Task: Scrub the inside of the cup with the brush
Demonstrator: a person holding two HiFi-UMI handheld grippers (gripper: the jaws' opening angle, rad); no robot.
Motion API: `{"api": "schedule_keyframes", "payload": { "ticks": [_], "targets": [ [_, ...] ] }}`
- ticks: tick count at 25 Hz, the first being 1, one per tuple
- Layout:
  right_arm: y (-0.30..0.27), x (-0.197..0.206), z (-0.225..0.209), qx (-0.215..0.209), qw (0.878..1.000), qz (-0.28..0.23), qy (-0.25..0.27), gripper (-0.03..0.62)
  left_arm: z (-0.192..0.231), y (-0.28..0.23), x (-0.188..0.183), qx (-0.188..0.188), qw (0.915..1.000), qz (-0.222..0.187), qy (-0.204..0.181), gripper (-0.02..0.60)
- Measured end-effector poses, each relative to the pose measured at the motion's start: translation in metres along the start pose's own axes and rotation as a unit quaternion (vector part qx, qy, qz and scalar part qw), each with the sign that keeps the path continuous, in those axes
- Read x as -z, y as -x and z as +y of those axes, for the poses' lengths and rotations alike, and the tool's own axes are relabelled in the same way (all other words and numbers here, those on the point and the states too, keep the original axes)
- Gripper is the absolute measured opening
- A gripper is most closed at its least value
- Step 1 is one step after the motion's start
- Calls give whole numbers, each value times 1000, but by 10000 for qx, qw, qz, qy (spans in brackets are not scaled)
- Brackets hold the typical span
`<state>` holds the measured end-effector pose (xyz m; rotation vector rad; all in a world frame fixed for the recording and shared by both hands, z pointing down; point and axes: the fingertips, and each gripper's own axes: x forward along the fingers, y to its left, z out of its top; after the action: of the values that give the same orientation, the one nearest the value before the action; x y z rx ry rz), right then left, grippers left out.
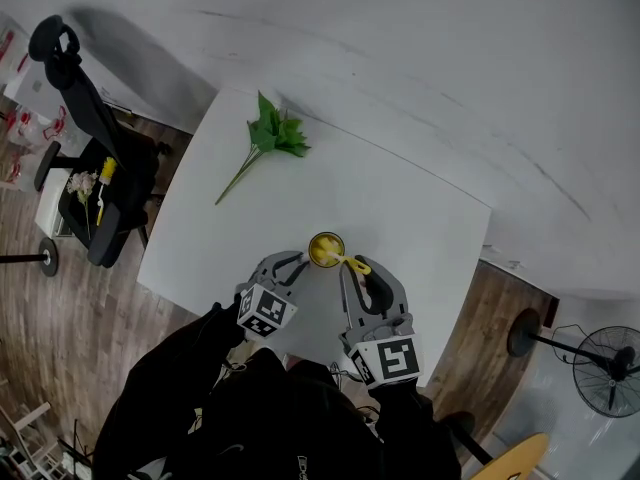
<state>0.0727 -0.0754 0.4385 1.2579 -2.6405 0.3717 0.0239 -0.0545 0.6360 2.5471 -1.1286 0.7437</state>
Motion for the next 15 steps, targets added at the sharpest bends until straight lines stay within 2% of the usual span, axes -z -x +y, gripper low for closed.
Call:
{"api": "schedule_keyframes", "payload": {
  "ticks": [10,15],
  "targets": [
    [-8,-8,-22,237,9995,-186,63,87,-2,-1,0,12,10000,-14,12,89],
    [-20,-18,-24,209,9992,-321,80,87,-2,-1,-1,30,10000,-17,0,87]
  ]
}}
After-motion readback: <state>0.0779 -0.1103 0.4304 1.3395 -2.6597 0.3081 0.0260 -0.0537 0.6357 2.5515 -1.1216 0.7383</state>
